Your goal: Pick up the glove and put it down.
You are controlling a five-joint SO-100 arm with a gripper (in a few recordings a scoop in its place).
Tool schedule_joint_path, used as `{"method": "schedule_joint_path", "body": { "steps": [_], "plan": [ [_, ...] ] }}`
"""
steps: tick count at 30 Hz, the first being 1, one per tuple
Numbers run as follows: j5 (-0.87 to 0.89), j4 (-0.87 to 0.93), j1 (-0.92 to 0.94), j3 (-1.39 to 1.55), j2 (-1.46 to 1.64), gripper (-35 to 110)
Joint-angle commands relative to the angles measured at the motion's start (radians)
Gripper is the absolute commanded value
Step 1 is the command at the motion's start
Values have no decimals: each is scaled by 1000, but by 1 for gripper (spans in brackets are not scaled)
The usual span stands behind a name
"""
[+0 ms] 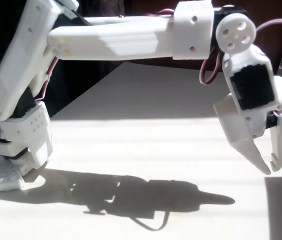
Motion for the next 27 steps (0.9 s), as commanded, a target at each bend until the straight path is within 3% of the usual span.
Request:
{"method": "schedule_joint_path", "body": {
  "steps": [1,10,27],
  "plan": [
    [8,-9,-3,-9,29,0],
    [8,-54,-2,209,403,0],
    [8,-589,83,1267,1362,0]
  ]
}}
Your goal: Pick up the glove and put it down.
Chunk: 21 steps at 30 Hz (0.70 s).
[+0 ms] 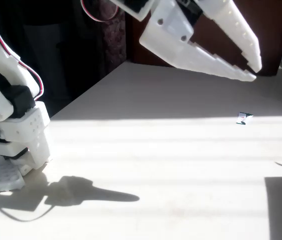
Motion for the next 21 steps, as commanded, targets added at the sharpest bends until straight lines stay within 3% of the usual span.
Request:
{"method": "schedule_joint_path", "body": {
  "steps": [1,21],
  "plan": [
    [8,-77,46,176,210,0],
    [-3,-89,58,971,1150,0]
  ]
}}
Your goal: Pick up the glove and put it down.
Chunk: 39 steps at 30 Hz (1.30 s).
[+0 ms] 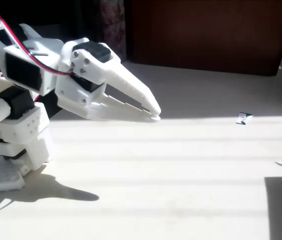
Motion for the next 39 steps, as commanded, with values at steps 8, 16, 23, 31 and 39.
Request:
{"method": "schedule_joint_path", "body": {
  "steps": [8,16,23,31,39],
  "plan": [
    [3,-5,15,98,104,0],
    [5,-5,15,219,104,0],
    [6,-5,15,241,104,0],
    [-3,57,14,241,104,0],
    [2,328,14,196,104,0]
  ]
}}
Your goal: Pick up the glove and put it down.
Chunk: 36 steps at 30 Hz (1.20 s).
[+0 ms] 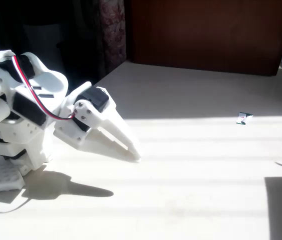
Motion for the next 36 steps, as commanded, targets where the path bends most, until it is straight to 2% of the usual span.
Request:
{"method": "schedule_joint_path", "body": {
  "steps": [1,12,36],
  "plan": [
    [0,69,14,-23,8,0],
    [6,302,14,-72,6,0],
    [-3,308,14,-78,8,0]
  ]
}}
